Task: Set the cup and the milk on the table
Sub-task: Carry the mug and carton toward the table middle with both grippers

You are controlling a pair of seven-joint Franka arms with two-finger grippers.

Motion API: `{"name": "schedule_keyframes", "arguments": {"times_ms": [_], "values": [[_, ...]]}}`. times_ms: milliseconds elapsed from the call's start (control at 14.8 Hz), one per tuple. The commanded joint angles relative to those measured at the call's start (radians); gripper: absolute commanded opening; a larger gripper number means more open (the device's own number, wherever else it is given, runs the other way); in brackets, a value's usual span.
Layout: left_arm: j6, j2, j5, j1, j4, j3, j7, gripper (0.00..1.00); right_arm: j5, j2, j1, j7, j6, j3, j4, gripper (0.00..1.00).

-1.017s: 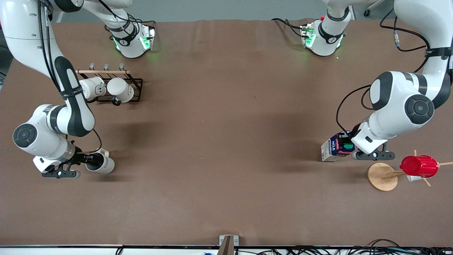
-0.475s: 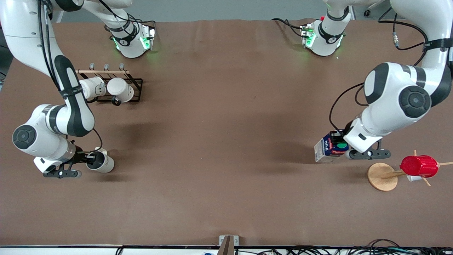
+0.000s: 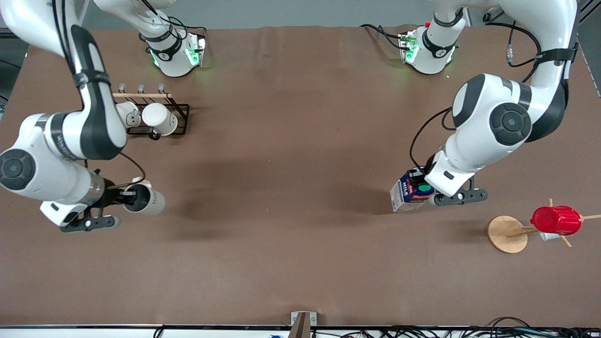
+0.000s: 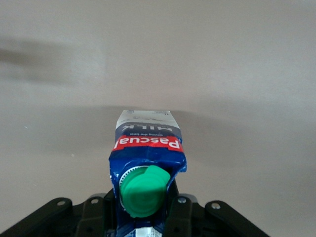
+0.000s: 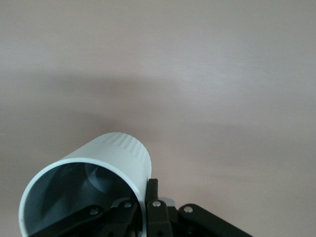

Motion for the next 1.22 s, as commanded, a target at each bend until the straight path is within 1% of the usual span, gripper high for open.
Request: {"name": "schedule_keyframes", "arguments": {"times_ms": [0, 203, 475, 610, 746, 1017, 1153], "values": [[-0.023, 0.014, -0.024, -0.038, 0.032, 0.003, -0.07, 0.34, 0.005, 0.015, 0.074, 0.164, -0.013, 0.066, 0.035, 0.0], [-0.023, 0.018, -0.025, -0.07, 0.046, 0.003, -0.136, 0.34, -0.009, 0.027, 0.164, 0.441, 0.01, 0.136, 0.048, 0.0], [-0.021, 0.049, -0.024, -0.117, 0.072, 0.003, -0.243, 0.34, -0.01, 0.108, 0.309, 0.765, 0.143, 0.143, 0.058, 0.0], [-0.021, 0.073, -0.022, -0.143, 0.095, 0.005, -0.295, 0.34, -0.01, 0.154, 0.365, 0.857, 0.22, 0.143, 0.058, 0.0], [-0.02, 0.093, -0.022, -0.159, 0.112, 0.003, -0.342, 0.34, -0.012, 0.197, 0.416, 0.931, 0.268, 0.143, 0.069, 0.0], [-0.012, 0.119, -0.024, -0.185, 0.118, 0.003, -0.391, 0.34, -0.039, 0.253, 0.471, 0.982, 0.277, 0.143, 0.091, 0.02], [0.002, 0.133, -0.024, -0.194, 0.121, 0.003, -0.42, 0.34, -0.05, 0.271, 0.502, 1.011, 0.315, 0.143, 0.091, 0.02]]}}
